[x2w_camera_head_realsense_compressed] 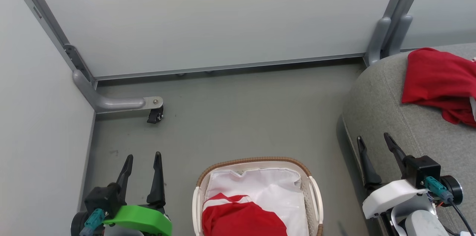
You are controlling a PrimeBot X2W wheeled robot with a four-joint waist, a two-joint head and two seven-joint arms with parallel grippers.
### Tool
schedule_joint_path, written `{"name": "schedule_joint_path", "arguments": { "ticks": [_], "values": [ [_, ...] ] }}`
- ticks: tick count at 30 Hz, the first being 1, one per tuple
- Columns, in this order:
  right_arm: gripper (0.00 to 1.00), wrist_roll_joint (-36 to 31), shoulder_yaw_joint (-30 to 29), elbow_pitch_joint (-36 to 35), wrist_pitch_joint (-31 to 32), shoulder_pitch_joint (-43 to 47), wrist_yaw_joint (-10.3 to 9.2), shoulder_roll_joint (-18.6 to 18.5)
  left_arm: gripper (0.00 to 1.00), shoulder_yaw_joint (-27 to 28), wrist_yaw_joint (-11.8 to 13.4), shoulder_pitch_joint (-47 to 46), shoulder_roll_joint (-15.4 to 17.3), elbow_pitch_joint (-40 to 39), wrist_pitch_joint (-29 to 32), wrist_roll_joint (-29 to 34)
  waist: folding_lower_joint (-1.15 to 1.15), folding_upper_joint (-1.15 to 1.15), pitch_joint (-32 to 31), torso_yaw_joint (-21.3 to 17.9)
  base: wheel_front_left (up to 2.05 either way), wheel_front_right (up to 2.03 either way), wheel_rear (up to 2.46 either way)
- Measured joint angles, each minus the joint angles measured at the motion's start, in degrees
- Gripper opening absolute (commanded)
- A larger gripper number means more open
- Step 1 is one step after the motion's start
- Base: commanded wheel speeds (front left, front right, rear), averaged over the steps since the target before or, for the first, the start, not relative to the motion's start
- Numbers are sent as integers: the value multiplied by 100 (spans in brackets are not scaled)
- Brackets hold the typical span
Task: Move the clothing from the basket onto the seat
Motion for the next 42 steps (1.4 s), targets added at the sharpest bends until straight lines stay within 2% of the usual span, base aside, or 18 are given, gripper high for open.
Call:
{"name": "schedule_joint_path", "arguments": {
  "ticks": [15,25,29,42],
  "values": [
    [100,4,-46,-38,0,-10,0,0,100,-74,-25,-13,0,-22,0,44,0,0,81,-58,0,0,0],
    [100,-59,-23,-250,0,-297,0,0,100,-714,-127,-830,-4,347,-1,309,0,0,460,-151,0,0,0],
    [100,-123,-43,-334,0,-497,0,-1,100,-1100,-175,-1344,-4,876,-2,441,0,0,725,-228,0,0,0],
    [100,-112,230,-588,0,-1198,0,-3,100,-2956,-209,-2872,-9,3546,66,298,0,0,1908,-722,0,0,0]
  ]
}}
